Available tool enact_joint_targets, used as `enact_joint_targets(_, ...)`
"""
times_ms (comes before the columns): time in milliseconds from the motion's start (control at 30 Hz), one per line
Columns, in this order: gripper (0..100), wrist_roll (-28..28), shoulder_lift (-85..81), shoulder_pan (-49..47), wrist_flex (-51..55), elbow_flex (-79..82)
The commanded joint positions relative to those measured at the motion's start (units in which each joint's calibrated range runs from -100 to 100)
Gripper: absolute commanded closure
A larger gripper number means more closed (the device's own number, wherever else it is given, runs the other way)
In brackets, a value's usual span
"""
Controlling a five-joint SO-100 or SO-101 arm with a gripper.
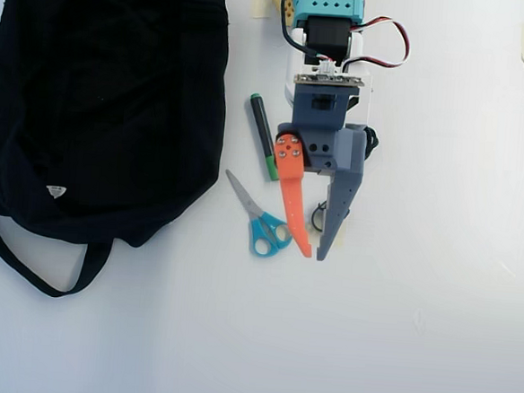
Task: Put the bike light into the black bag
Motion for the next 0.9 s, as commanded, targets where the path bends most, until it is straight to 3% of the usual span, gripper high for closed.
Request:
enact_joint_targets(0, 98, 0.32, -1.7, 0.07, 0.43, 0.7)
enact_joint_targets(200, 98, 8.97, -2.37, -1.73, 3.87, 5.28)
enact_joint_targets(467, 98, 9.92, -5.6, -1.95, 15.59, 6.9)
enact_joint_targets(667, 98, 15.95, -7.68, -5.39, 28.94, 6.63)
enact_joint_targets(867, 98, 17.84, -7.84, -7.26, 38.67, 6.99)
